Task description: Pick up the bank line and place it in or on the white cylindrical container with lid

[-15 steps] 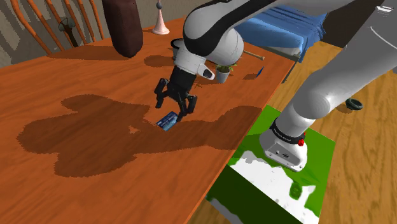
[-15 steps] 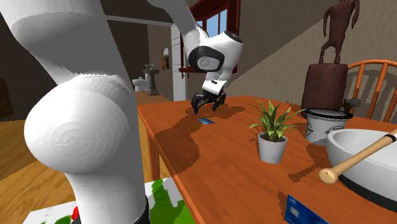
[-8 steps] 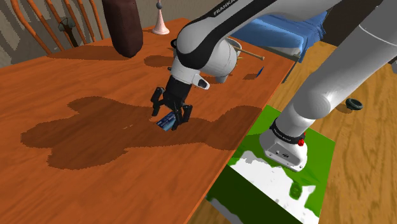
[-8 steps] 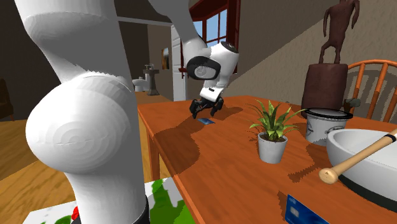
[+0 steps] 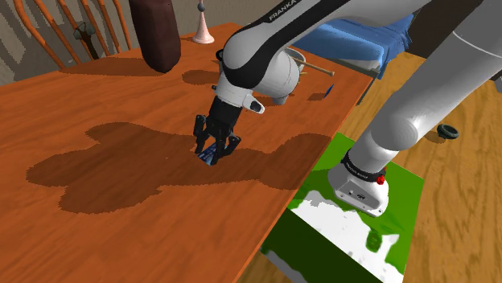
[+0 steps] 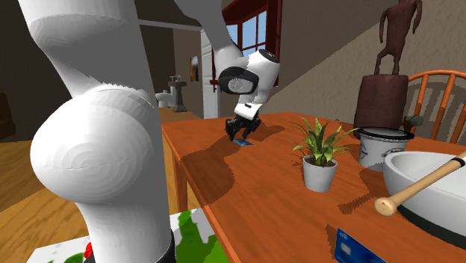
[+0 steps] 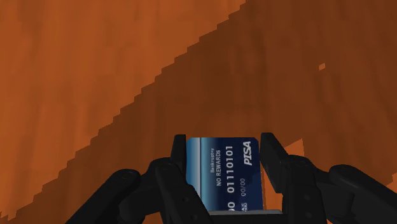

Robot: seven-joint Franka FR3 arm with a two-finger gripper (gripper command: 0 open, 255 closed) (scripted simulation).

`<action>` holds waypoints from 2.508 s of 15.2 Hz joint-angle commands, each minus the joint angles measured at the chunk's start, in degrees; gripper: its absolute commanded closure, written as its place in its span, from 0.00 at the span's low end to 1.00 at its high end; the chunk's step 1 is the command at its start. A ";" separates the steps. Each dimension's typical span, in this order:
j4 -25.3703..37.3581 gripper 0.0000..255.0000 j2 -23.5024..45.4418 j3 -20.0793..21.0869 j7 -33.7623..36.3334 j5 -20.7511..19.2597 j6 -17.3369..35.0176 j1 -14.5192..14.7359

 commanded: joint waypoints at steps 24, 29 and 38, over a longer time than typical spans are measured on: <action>3.17 1.00 -11.91 -3.43 8.80 -5.04 -13.78 -0.71; 4.89 1.00 -14.52 -4.68 11.18 -6.57 -17.69 -0.92; 8.75 1.00 -18.01 -6.86 15.16 -9.20 -24.29 -1.36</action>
